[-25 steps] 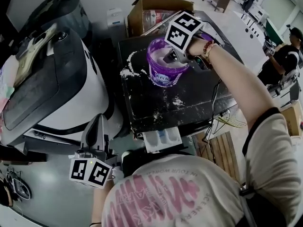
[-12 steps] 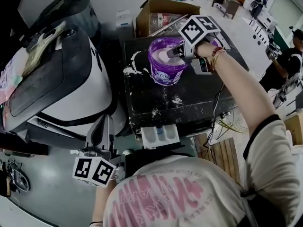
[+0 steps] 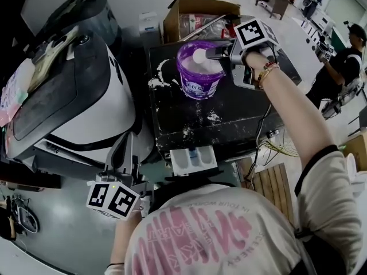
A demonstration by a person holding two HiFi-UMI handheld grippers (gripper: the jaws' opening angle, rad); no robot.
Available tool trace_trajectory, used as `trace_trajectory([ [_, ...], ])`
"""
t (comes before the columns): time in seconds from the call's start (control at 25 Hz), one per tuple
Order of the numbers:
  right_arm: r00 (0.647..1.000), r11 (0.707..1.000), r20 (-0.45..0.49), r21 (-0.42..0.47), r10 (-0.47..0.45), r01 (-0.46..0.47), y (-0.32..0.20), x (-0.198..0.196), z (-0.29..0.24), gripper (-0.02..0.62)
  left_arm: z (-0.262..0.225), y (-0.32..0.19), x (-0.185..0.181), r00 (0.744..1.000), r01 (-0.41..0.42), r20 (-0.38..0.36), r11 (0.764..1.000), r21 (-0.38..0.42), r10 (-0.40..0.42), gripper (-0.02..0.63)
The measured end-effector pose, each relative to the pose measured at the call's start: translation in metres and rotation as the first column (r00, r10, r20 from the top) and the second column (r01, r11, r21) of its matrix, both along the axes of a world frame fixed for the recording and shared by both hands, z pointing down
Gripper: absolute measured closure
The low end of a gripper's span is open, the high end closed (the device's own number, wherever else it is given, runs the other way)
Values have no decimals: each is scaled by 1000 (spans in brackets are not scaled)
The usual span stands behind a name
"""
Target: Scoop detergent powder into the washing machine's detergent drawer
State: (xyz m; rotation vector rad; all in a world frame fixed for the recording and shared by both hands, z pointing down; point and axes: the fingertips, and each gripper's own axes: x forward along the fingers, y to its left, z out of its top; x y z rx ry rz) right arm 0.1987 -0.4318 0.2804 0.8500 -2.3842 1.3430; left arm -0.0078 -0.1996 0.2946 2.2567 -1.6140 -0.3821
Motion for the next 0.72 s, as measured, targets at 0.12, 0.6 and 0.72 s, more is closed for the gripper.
trace_trajectory([
  [0.12,997,998,43,12,67,-68,7,4,-8,589,-5,-7,3,999,-37,4,999,5,37,604],
  [0.6,934,956,205,-46,294,-291,47,-19,-2,589,-25,-40,-28,972,-233,24,972,29,232,606],
  [0.72,905,937,242,-74,350,-342,58,-24,2,589,-29,-44,-39,960,-280,23,959,34,279,605],
])
